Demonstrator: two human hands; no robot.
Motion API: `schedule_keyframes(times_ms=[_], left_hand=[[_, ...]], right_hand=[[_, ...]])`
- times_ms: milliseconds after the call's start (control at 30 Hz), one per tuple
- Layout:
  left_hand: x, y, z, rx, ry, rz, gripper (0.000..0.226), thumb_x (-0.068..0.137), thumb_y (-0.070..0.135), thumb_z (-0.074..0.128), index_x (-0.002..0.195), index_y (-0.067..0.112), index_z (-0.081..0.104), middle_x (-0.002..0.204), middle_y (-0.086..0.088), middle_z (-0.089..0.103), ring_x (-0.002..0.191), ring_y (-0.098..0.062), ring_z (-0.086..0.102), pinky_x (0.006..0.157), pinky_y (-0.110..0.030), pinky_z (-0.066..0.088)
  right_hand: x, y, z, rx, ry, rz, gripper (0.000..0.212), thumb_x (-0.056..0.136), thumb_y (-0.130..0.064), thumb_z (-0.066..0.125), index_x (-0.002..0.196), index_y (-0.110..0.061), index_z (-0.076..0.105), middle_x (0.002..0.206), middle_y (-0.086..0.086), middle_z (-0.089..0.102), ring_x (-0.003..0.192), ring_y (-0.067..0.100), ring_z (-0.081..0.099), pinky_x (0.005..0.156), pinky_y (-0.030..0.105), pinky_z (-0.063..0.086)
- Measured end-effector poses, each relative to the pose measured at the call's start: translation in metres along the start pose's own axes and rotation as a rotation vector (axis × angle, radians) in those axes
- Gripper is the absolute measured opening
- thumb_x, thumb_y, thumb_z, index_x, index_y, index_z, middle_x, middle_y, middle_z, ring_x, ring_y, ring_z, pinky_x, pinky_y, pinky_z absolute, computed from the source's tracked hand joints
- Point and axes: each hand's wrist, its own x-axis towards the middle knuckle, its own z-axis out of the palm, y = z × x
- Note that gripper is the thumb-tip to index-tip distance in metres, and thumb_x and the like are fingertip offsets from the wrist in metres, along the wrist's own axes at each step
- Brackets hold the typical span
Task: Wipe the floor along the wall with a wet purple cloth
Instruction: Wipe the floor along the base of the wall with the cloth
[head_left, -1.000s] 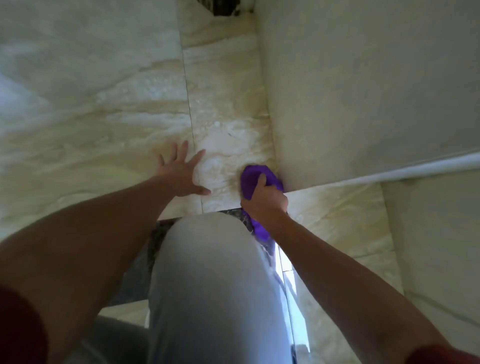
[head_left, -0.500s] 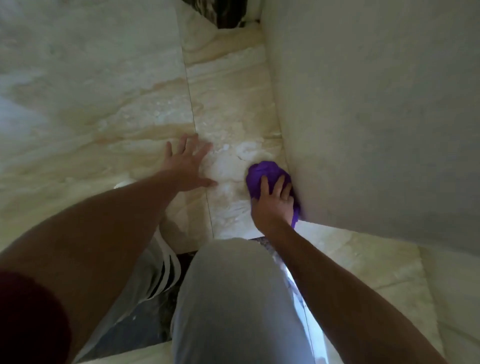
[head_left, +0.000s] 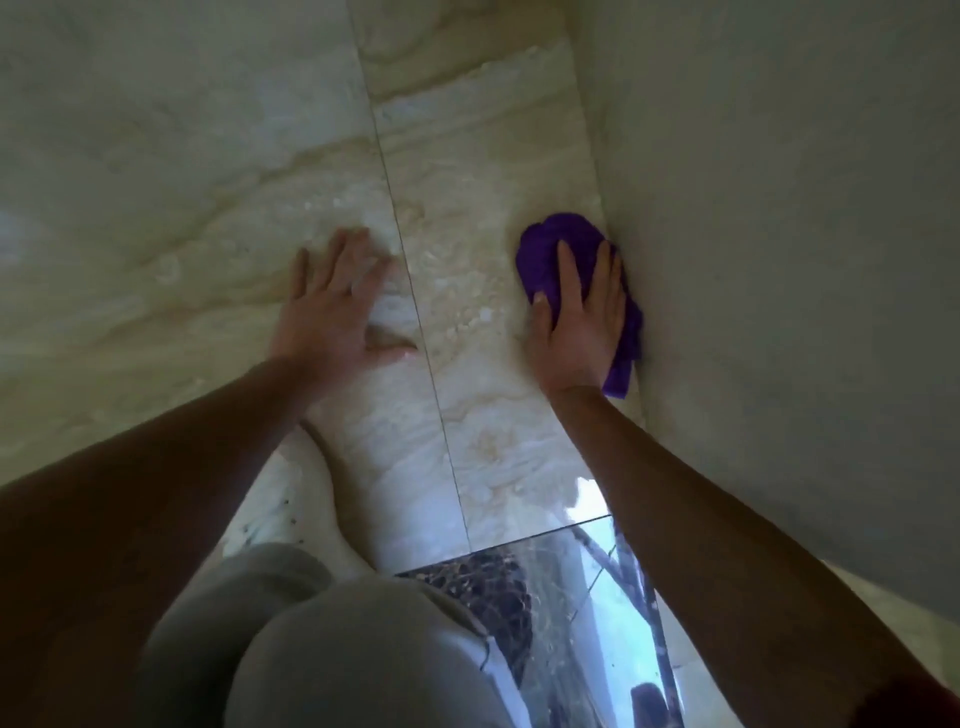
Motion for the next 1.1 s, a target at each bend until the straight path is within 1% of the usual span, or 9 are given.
schedule_keyframes(times_ms=[100, 167, 267, 367, 500, 733, 833, 933, 1100], left_hand=[[0.033, -0.021, -0.014, 0.055, -0.043, 0.121, 0.117, 0.060, 0.080, 0.065, 0.155, 0.027, 0.021, 0.167, -0.012, 0.005, 0.154, -0.034, 0.002, 0.121, -0.060, 0.007], [0.055, -0.026, -0.021, 0.041, 0.004, 0.198, 0.106, 0.067, 0.076, 0.062, 0.153, 0.029, 0.025, 0.167, -0.012, 0.009, 0.153, -0.036, 0.007, 0.121, -0.060, 0.011], [0.091, -0.039, -0.035, -0.005, 0.093, 0.065, 0.089, 0.083, 0.069, 0.054, 0.154, 0.028, 0.021, 0.167, -0.012, 0.006, 0.154, -0.036, 0.005, 0.122, -0.057, 0.009], [0.118, -0.070, -0.046, 0.029, -0.030, -0.100, 0.095, 0.082, 0.079, 0.040, 0.156, 0.030, 0.007, 0.168, -0.010, -0.009, 0.154, -0.033, -0.009, 0.122, -0.059, 0.001], [0.119, -0.090, -0.041, 0.071, -0.075, -0.125, 0.098, 0.077, 0.090, 0.015, 0.155, 0.036, -0.008, 0.165, -0.009, -0.022, 0.152, -0.033, -0.020, 0.119, -0.064, -0.003], [0.108, -0.117, -0.031, 0.066, 0.095, -0.077, 0.086, 0.086, 0.083, 0.020, 0.157, 0.036, 0.010, 0.167, -0.013, -0.010, 0.153, -0.035, -0.010, 0.118, -0.067, 0.003], [0.109, -0.125, -0.025, 0.043, 0.122, -0.125, 0.085, 0.085, 0.086, 0.022, 0.156, 0.041, 0.009, 0.167, -0.011, -0.011, 0.153, -0.035, -0.012, 0.117, -0.068, 0.000], [0.109, -0.125, -0.028, -0.005, 0.102, -0.118, 0.086, 0.082, 0.088, 0.022, 0.155, 0.045, 0.009, 0.168, -0.009, -0.011, 0.153, -0.034, -0.013, 0.118, -0.067, -0.001], [0.108, -0.123, -0.035, -0.031, 0.067, -0.130, 0.087, 0.081, 0.089, 0.019, 0.155, 0.046, 0.003, 0.166, -0.009, -0.019, 0.152, -0.033, -0.021, 0.118, -0.066, -0.006]], right_hand=[[0.040, -0.018, 0.005, 0.043, 0.027, 0.027, 0.057, 0.089, -0.027, 0.060, 0.145, -0.021, 0.049, 0.157, 0.020, 0.037, 0.146, 0.039, 0.033, 0.117, 0.046, 0.029], [0.066, -0.029, 0.008, 0.080, 0.030, 0.030, 0.054, 0.085, -0.022, 0.061, 0.138, -0.017, 0.056, 0.153, 0.020, 0.043, 0.143, 0.040, 0.037, 0.116, 0.048, 0.032], [0.104, -0.041, 0.012, 0.104, 0.006, 0.010, 0.049, 0.084, -0.020, 0.061, 0.133, -0.014, 0.060, 0.150, 0.018, 0.047, 0.142, 0.039, 0.038, 0.114, 0.049, 0.033], [0.142, -0.055, 0.018, 0.100, -0.028, 0.011, 0.049, 0.086, -0.021, 0.060, 0.136, -0.016, 0.058, 0.153, 0.015, 0.043, 0.145, 0.035, 0.035, 0.116, 0.047, 0.030], [0.190, -0.070, 0.028, 0.099, -0.048, -0.025, 0.050, 0.087, -0.024, 0.058, 0.137, -0.017, 0.057, 0.154, 0.014, 0.042, 0.144, 0.034, 0.037, 0.116, 0.044, 0.031], [0.291, -0.104, 0.045, 0.093, -0.073, -0.053, 0.048, 0.086, -0.026, 0.057, 0.132, -0.012, 0.060, 0.152, 0.017, 0.042, 0.141, 0.032, 0.039, 0.116, 0.033, 0.030], [0.302, -0.105, 0.050, 0.077, -0.058, -0.059, 0.046, 0.085, -0.027, 0.056, 0.127, -0.009, 0.061, 0.147, 0.020, 0.045, 0.136, 0.034, 0.043, 0.112, 0.035, 0.034], [0.284, -0.113, 0.051, 0.041, -0.085, -0.009, 0.054, 0.086, -0.030, 0.053, 0.136, -0.010, 0.055, 0.153, 0.021, 0.038, 0.142, 0.036, 0.036, 0.117, 0.038, 0.030], [0.217, -0.167, 0.071, 0.036, -0.065, -0.301, 0.052, 0.087, -0.030, 0.057, 0.135, -0.012, 0.057, 0.150, 0.020, 0.045, 0.141, 0.038, 0.039, 0.118, 0.047, 0.030]])
